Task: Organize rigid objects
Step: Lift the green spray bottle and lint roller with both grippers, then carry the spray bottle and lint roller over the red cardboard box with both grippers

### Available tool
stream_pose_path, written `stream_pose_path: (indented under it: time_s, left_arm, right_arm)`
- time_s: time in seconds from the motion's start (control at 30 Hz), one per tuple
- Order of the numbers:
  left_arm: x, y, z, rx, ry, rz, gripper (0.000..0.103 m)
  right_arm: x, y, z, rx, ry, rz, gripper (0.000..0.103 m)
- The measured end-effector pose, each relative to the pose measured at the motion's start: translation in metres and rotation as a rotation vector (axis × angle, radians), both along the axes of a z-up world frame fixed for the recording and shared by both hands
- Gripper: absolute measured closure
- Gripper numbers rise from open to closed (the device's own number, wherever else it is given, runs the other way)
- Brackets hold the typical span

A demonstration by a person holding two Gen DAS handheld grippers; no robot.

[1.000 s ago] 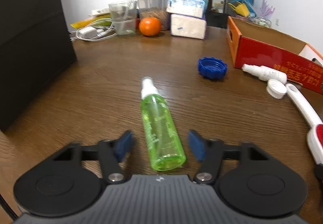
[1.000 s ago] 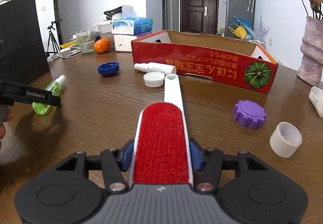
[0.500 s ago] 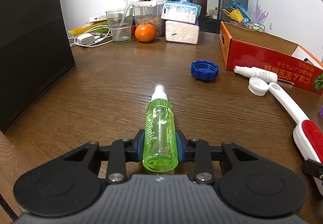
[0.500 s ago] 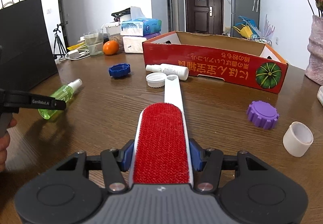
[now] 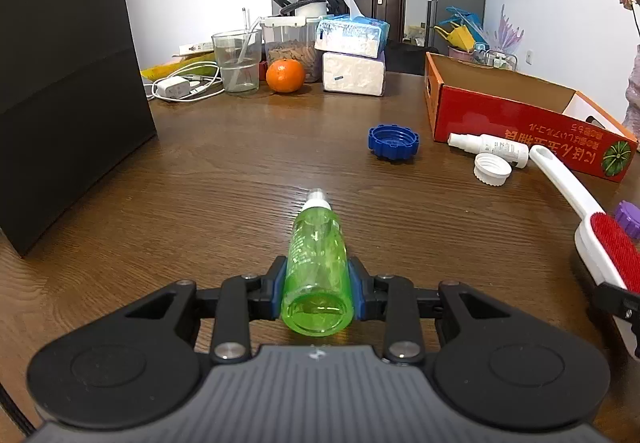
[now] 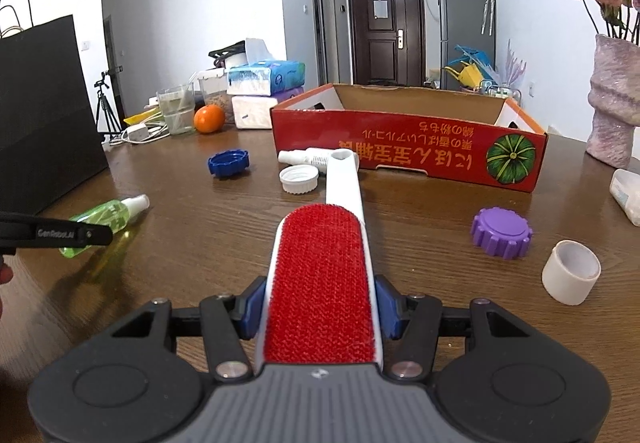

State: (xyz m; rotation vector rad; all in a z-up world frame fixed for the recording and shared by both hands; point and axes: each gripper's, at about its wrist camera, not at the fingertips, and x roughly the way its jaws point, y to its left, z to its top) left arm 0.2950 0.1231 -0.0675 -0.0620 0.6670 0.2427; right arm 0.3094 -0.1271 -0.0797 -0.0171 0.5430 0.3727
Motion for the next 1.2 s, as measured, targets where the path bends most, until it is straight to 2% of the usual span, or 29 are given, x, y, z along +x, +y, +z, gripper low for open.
stream_pose_path:
  time_s: [0.63,1.2]
  left_arm:
    - [-0.015,-0.02,0.033,0.027,-0.079,-0.029,0.071]
    - [0.012,-0.073,0.06,0.006,-0.129,-0.107,0.071]
  right_arm:
    - [-0.012,-0.016,0.016,0.044,-0.058,-0.033,0.048]
    - [0.001,-0.042,0.043,0.069,-0.125,-0.066,0.048]
